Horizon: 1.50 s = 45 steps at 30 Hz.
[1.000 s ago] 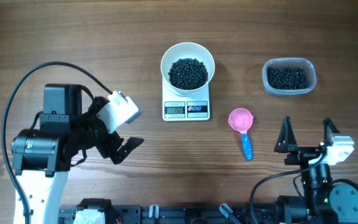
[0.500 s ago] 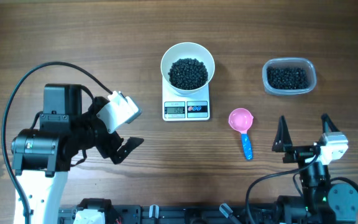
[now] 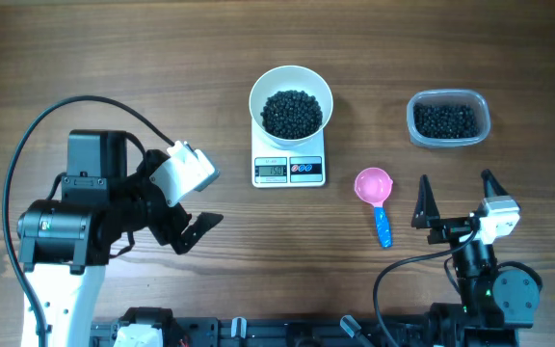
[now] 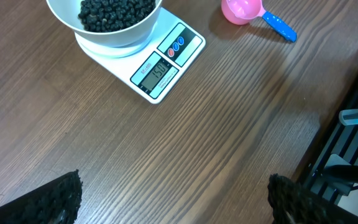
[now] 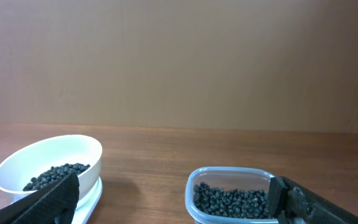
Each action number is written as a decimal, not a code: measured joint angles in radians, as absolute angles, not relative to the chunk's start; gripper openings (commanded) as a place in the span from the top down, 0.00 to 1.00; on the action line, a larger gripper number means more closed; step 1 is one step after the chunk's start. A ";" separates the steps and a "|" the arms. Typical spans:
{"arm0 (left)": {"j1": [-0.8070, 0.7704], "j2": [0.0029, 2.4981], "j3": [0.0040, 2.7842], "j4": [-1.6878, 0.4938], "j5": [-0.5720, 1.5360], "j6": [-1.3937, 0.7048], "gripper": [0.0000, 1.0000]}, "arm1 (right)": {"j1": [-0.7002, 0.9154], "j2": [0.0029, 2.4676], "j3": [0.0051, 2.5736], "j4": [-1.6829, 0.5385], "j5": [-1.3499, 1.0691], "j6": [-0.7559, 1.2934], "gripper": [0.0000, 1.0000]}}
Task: Scoop item into bowl and weigh 150g on scale
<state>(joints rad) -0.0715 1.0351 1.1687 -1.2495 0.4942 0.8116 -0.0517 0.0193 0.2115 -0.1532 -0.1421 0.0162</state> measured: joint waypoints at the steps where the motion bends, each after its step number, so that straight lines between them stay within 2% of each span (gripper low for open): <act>1: -0.072 1.035 1.169 -1.250 0.494 0.812 0.00 | -0.051 0.019 0.212 -0.152 -0.142 0.016 0.01; 22: -0.072 1.035 1.169 -1.250 0.494 0.812 0.00 | -0.052 0.019 0.210 -0.104 -0.157 0.013 0.00; 31: -0.072 1.035 1.169 -1.250 0.494 0.812 0.00 | -0.050 0.017 0.087 0.076 -0.161 0.012 0.00; 45: -0.072 1.035 1.169 -1.250 0.494 0.812 0.00 | -0.022 0.017 0.009 0.037 -0.163 0.012 0.00</act>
<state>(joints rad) -0.0715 1.0351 1.1687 -1.2495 0.4942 0.8116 -0.0223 0.0170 0.0090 0.0368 -0.1635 0.0124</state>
